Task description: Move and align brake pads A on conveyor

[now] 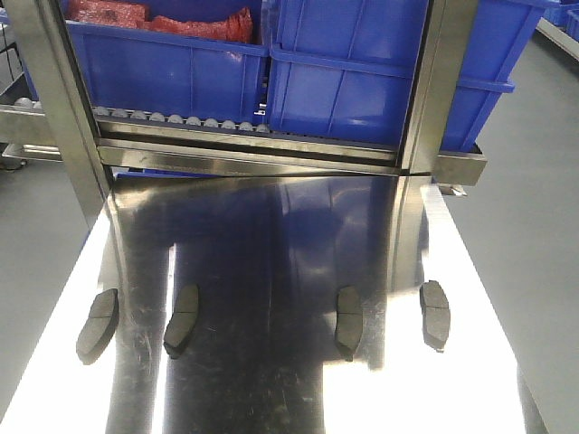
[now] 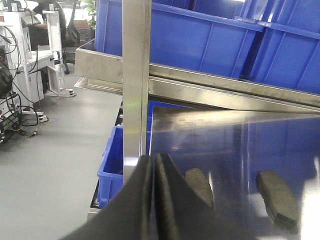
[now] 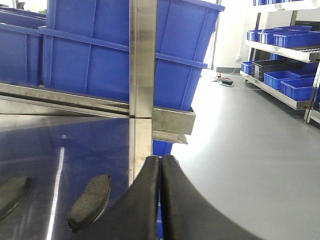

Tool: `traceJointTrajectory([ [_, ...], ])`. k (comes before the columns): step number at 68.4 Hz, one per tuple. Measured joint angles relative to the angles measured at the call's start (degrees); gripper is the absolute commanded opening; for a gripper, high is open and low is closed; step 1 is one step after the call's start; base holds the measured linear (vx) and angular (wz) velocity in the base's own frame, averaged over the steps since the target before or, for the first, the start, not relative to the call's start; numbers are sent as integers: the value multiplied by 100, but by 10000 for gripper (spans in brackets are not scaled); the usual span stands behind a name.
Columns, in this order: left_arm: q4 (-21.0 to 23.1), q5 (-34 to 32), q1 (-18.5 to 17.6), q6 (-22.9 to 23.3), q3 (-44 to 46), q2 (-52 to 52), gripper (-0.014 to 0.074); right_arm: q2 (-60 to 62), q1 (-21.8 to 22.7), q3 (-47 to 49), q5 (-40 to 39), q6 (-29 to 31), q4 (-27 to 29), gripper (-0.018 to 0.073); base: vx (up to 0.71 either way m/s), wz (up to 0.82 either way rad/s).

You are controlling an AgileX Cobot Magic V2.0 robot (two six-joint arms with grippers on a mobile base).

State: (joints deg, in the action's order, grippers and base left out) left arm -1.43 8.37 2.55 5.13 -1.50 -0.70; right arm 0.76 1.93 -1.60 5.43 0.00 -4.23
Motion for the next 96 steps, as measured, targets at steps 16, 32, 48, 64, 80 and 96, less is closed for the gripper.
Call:
traceJointTrajectory([
  [16,0,0,0,0,0,0,-6,0,0,0,0,0,0,-12,0,0],
  [32,0,0,0,0,0,0,-6,0,0,0,0,0,0,-12,0,0],
  [48,0,0,0,0,0,0,-7,0,0,0,0,0,0,-12,0,0],
  [64,-32,-289,0,-18,0,0,-6,0,0,0,0,0,0,-12,0,0],
  [80,-91,-486,0,-45,80,0,-6,0,0,0,0,0,0,-12,0,0],
  [96,-176,-78,0,-45,1079,1217,-6,0,0,0,0,0,0,-12,0,0],
])
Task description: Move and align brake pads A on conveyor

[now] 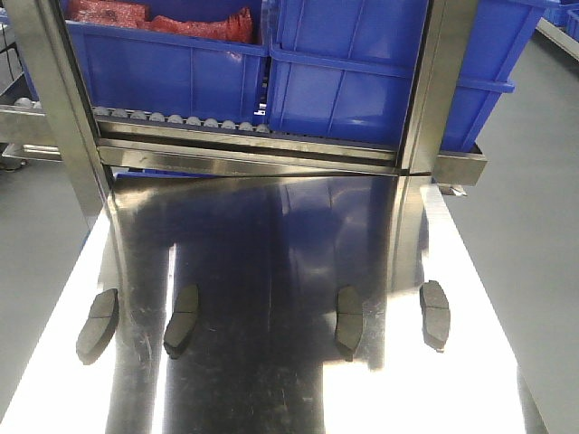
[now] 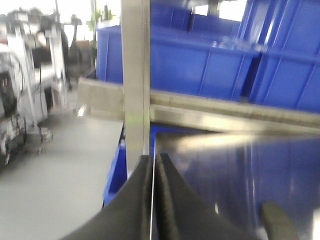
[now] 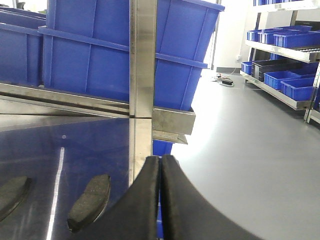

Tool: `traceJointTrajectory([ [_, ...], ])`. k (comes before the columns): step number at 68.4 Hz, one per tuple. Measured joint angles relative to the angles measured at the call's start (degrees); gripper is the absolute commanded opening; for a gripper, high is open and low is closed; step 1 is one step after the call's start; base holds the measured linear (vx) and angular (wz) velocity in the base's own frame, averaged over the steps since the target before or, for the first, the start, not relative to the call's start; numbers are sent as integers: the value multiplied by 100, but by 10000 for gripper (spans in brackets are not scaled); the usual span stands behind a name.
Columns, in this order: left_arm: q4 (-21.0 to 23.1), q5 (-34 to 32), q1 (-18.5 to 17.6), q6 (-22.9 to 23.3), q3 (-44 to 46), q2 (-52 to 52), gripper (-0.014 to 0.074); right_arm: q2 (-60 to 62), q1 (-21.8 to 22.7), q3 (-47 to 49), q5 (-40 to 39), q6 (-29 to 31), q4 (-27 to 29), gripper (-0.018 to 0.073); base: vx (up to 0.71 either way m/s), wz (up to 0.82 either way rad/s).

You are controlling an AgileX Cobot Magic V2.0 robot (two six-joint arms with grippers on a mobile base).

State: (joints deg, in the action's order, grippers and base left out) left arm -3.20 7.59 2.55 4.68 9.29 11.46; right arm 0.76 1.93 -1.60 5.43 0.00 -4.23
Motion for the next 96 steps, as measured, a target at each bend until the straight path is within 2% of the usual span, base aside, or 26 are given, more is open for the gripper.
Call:
traceJointTrajectory([
  [6,-6,485,0,0,514,739,-6,0,0,0,0,0,0,-12,0,0],
  [15,-6,1547,0,0,1198,1734,-6,0,0,0,0,0,0,-12,0,0],
  [27,0,2602,0,0,1620,2536,-6,0,0,0,0,0,0,-12,0,0],
  [65,18,2791,0,21,1634,2678,9,0,0,0,0,0,0,-12,0,0],
  [77,18,2791,-27,-131,1634,2678,122,0,0,0,0,0,0,-12,0,0],
  [88,18,2796,-189,-246,1634,2678,324,0,0,0,0,0,0,-12,0,0],
  [96,18,2832,-196,-259,1634,2678,433,0,0,0,0,0,0,-12,0,0],
])
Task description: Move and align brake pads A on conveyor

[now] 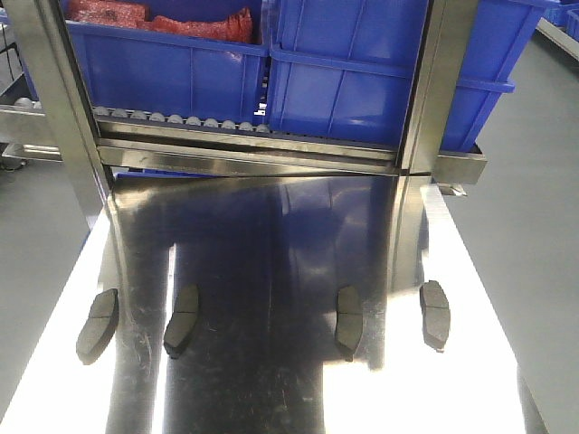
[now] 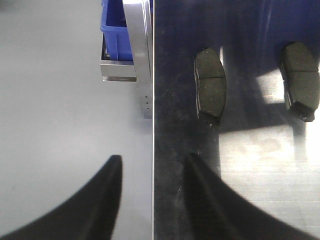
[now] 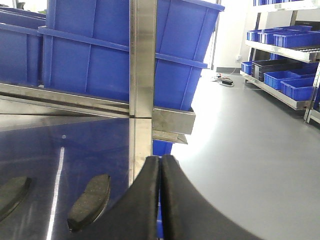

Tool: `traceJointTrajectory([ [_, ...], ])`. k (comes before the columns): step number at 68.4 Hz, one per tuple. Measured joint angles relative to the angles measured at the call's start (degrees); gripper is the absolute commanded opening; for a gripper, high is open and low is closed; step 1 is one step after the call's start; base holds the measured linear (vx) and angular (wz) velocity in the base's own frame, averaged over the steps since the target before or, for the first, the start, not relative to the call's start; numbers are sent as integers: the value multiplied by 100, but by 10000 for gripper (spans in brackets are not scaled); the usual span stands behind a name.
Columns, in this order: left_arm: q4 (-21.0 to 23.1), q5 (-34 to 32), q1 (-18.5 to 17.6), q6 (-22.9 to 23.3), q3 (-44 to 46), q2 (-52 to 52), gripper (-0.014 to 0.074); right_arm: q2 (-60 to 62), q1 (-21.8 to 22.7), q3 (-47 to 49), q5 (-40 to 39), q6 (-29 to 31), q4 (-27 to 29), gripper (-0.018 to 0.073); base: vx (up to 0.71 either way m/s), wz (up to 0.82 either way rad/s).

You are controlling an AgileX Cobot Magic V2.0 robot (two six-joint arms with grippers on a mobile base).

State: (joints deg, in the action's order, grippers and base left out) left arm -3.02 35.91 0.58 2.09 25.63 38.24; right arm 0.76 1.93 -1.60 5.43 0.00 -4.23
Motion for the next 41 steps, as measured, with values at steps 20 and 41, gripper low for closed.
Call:
traceJointTrajectory([
  [20,0,0,0,46,0,0,461,0,0,0,0,0,0,-12,0,0],
  [41,47,383,0,-38,778,481,461,0,0,0,0,0,0,-12,0,0],
])
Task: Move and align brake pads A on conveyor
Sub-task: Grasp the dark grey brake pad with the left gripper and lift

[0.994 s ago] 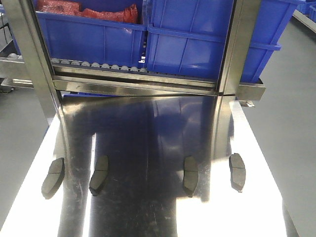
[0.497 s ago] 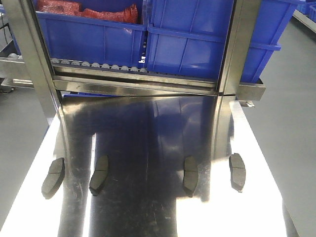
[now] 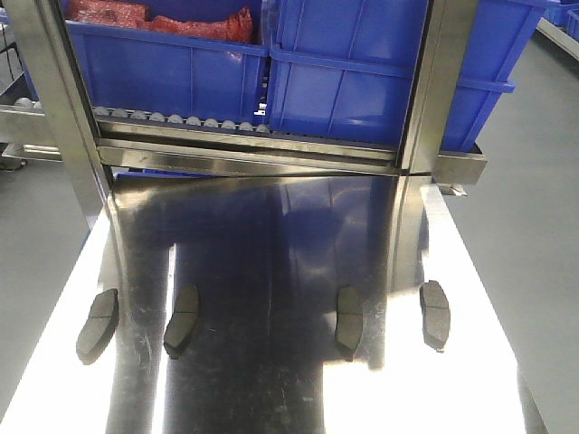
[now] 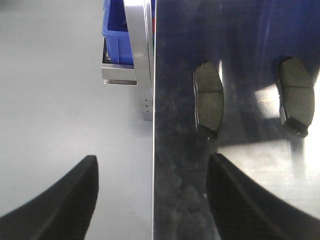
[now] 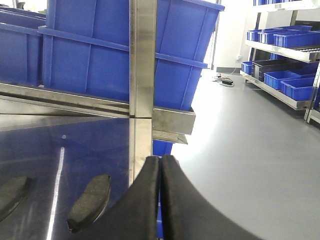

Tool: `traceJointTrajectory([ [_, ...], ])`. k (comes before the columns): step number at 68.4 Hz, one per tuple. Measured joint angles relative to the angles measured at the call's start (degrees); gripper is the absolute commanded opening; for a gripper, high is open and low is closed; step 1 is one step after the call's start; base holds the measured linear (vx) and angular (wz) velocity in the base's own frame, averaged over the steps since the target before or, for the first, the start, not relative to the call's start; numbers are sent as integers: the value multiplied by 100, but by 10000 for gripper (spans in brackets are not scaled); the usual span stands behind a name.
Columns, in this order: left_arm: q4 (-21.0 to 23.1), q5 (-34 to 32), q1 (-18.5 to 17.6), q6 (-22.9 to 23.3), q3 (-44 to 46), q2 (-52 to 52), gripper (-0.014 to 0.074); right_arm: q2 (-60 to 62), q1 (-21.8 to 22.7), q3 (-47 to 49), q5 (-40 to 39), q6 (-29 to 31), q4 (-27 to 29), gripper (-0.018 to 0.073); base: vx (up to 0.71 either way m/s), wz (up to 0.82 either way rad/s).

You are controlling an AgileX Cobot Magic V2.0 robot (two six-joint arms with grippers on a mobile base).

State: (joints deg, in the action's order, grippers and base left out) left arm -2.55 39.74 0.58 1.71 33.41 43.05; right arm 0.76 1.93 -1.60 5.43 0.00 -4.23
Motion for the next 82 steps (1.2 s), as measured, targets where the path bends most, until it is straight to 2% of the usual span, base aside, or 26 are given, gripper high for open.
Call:
traceJointTrajectory([
  [7,255,204,0,-279,542,569,461,0,0,0,0,0,0,-12,0,0],
  [18,968,514,-173,-1021,1177,1727,461,0,0,0,0,0,0,-12,0,0],
  [27,1138,669,-434,-1247,1527,2672,461,0,0,0,0,0,0,-12,0,0],
  [46,1070,819,-734,-1173,2463,4423,461,0,0,0,0,0,0,-12,0,0],
  [56,946,844,-772,-922,2910,5105,461,0,0,0,0,0,0,-12,0,0],
  [82,873,821,-772,-431,3283,5990,461,0,0,0,0,0,0,-12,0,0],
])
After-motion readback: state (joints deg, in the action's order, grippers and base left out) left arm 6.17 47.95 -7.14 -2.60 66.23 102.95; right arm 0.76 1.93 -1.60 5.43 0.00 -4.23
